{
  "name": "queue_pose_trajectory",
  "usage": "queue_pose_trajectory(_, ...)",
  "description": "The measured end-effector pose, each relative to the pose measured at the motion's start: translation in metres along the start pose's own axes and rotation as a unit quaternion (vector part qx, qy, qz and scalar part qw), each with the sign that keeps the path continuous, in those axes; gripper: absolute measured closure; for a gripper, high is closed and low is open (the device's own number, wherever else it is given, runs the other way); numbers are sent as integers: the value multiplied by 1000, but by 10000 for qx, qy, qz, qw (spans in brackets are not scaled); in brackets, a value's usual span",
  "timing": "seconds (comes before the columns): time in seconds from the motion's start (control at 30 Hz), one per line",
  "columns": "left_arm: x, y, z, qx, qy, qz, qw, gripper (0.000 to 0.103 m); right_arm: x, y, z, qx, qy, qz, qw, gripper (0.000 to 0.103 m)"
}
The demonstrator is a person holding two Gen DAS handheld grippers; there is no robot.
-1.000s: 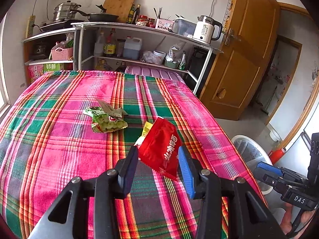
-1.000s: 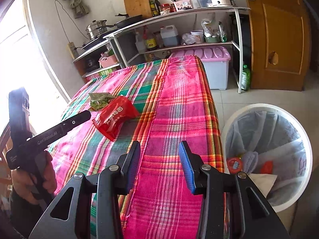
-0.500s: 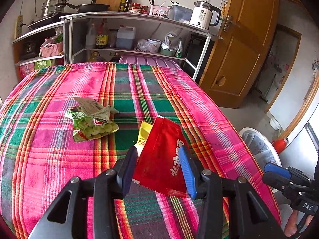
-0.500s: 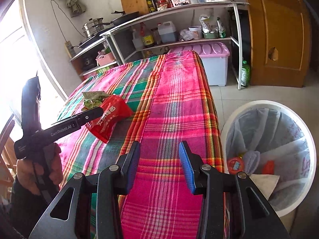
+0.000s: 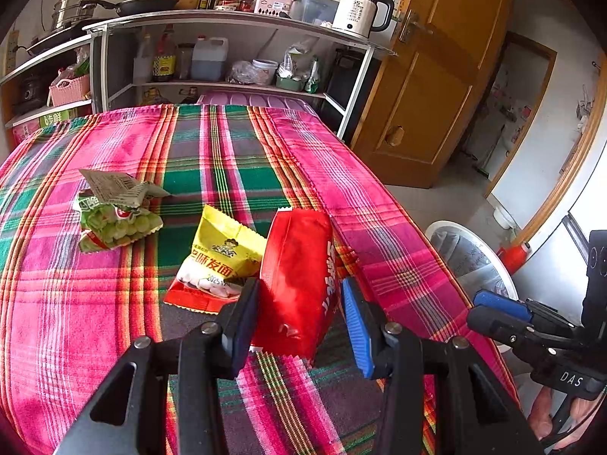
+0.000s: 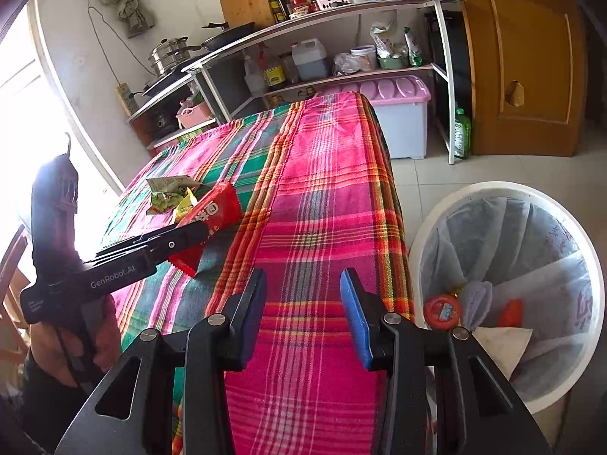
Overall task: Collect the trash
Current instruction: 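Grasp the red snack bag with the left tool and lift it, then grasp the yellow snack bag with the right tool while the left tool holds the red bag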
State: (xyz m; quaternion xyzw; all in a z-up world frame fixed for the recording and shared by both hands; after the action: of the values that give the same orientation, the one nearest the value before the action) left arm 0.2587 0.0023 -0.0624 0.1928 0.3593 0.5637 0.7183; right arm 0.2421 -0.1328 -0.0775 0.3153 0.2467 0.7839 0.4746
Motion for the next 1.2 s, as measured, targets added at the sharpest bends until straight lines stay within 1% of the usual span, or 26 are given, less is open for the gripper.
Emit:
queue_pose_trajectory(0.07,-4,-2,-1,39,-93,67,9999,60,-1,1,-1,1,-34,-1,10000,62)
queue_pose_trajectory(0.13,-8,-5,-3,107,-208,122,9997,70,-3,1,-1,-5,-61,4,10000,62)
queue_pose_trajectory(0.23,-18,-7,-4,116,-400,157,9990,80,-5,3,-1,-17,-80,6,10000,62)
queue_pose_trajectory(0.33,-21,-5,-4,67,-496,228,9985,82,-6,5,0,-31,-93,-4,10000,62)
queue_pose_trajectory(0.47,-19,4,-2,-70,-375,136,9992,83,-6,8,1,-46,-100,-13,9999,62)
queue_pose_trajectory(0.67,-11,32,0,-406,-160,40,9990,83,2,8,4,-33,6,11,10000,62)
queue_pose_trajectory(0.9,22,64,-1,-736,236,158,9969,83,26,-5,10,49,202,155,9997,62)
queue_pose_trajectory(1.2,69,82,-4,-970,643,358,9926,83,72,-35,21,252,473,433,9976,62)
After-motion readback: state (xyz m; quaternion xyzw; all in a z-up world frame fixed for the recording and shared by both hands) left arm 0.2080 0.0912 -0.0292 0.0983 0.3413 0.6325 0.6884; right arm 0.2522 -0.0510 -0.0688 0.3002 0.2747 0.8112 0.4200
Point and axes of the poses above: each gripper's, at about its wrist camera, not at the fingertips, and y roughly against the way its jaws point, x to its left, z to its top, the point moved 8 cm from there along -y, roughly the way its jaws point, and after that the axes turned 4 degrees about y, right-handed, at the moved point
